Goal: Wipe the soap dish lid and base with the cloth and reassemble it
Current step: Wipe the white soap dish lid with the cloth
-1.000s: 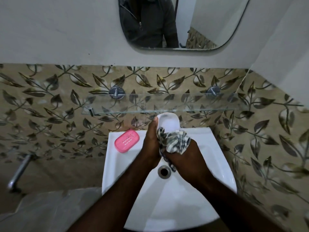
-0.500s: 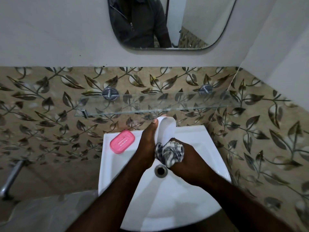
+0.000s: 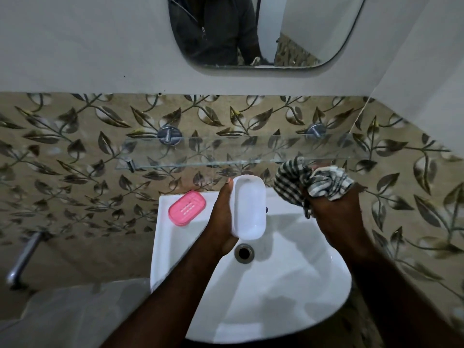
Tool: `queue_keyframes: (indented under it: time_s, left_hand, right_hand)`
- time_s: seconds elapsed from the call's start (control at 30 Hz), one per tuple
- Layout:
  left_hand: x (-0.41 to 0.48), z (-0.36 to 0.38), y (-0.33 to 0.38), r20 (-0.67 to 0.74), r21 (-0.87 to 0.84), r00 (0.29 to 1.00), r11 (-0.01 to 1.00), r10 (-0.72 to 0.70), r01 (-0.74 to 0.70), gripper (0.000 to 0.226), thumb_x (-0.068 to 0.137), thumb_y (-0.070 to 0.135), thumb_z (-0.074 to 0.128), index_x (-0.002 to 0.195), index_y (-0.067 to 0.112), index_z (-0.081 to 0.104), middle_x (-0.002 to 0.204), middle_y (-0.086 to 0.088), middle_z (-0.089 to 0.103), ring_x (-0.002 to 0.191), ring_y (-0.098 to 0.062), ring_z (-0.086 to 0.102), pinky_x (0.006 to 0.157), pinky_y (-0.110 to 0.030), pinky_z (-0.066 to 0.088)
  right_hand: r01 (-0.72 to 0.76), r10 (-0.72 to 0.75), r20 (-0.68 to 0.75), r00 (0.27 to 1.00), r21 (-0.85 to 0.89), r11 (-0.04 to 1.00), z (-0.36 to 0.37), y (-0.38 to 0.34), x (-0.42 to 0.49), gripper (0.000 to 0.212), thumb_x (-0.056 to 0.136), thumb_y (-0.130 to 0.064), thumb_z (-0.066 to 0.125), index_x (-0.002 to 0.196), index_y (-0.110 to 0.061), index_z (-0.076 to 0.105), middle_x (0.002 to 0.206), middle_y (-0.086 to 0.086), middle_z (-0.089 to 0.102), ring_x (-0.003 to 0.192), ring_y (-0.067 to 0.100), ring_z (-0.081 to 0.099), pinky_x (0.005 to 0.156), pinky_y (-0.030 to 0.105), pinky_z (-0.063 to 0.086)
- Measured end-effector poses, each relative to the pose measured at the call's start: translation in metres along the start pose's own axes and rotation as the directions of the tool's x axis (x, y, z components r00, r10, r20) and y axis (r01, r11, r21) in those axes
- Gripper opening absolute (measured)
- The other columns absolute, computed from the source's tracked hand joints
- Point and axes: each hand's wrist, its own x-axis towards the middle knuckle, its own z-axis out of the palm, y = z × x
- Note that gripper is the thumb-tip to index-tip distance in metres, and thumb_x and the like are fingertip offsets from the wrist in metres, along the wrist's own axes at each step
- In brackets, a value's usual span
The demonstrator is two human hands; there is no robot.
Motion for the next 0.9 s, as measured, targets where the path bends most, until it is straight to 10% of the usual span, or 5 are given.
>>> queue_keyframes:
  time_s: [0.2,0.4,0.7,0.83,0.9]
  left_hand:
    - [0.001,0.007,-0.006,0.081,-0.075,0.996,0.996,-0.041,0.047,0.058,0.096,0.054,0.035,0.125,0.008,0.052,0.117,-0.013,0.062,0.106,-0.026,0.061,0.093,-0.041,0.048]
    - [0.005,-0.004,-0.013,0.089,-0.054,0.986,0.988,-0.141,0.146,0.063,0.095,0.057,0.032,0.098,0.008,0.073,0.092,-0.012,0.075,0.085,-0.021,0.072,0.074,-0.029,0.057]
    - [0.006,-0.013,-0.009,-0.037,0.092,0.999,0.995,-0.038,0.041,0.05,0.101,0.048,0.031,0.121,0.012,0.06,0.117,-0.016,0.067,0.09,-0.021,0.067,0.079,-0.038,0.052]
    - [0.003,-0.009,-0.007,0.001,0.055,0.999,0.998,-0.034,0.034,0.055,0.097,0.057,0.036,0.124,0.014,0.058,0.114,-0.014,0.065,0.096,-0.027,0.063,0.081,-0.039,0.051]
    - [0.0,-0.005,-0.009,-0.006,0.065,0.999,0.997,-0.052,0.052,0.05,0.095,0.057,0.036,0.111,0.017,0.062,0.101,-0.004,0.071,0.091,-0.019,0.067,0.074,-0.034,0.055]
  right_hand:
    - [0.573,-0.337,0.495,0.801,-0.471,0.671,0.028,0.003,-0.011,0.027,0.081,0.001,0.054,0.102,-0.002,0.071,0.105,0.006,0.071,0.1,0.017,0.062,0.087,0.025,0.047]
    - [0.458,0.045,0.489,0.871,-0.841,0.287,0.064,0.006,-0.031,0.03,0.062,-0.035,0.071,0.086,-0.024,0.057,0.074,-0.001,0.067,0.071,0.026,0.064,0.059,0.032,0.037]
    - [-0.384,0.396,0.178,0.901,-0.099,0.918,0.04,-0.007,-0.019,0.026,0.083,0.004,0.066,0.09,-0.02,0.071,0.086,-0.005,0.077,0.082,0.01,0.073,0.075,0.032,0.056]
    - [-0.059,0.084,0.056,0.995,-0.349,0.935,0.035,-0.01,-0.01,0.008,0.082,-0.016,0.065,0.09,-0.018,0.067,0.076,-0.004,0.068,0.073,0.013,0.066,0.063,0.022,0.047]
    - [0.247,-0.057,0.259,0.964,-0.802,0.544,0.047,-0.001,-0.017,0.028,0.068,-0.022,0.064,0.095,-0.024,0.065,0.077,0.003,0.063,0.076,0.026,0.059,0.061,0.029,0.042]
